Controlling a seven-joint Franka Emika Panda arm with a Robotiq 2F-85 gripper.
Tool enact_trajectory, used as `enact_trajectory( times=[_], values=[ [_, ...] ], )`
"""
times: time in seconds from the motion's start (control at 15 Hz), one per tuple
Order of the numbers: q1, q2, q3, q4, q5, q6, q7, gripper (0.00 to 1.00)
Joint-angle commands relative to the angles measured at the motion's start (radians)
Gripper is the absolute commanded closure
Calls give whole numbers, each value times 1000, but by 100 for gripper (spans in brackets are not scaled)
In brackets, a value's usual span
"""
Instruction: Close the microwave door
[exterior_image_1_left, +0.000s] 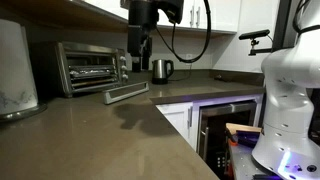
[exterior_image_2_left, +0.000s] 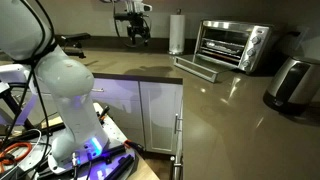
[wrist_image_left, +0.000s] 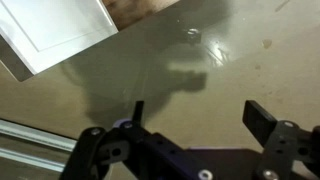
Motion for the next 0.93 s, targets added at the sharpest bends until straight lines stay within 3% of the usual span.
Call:
enact_trajectory(
  times=[0.0, 0.87],
  values=[
    [8, 1, -7, 2, -3, -2, 3, 0],
    [-1, -10, -20, -22, 0, 13, 2, 0]
  ],
)
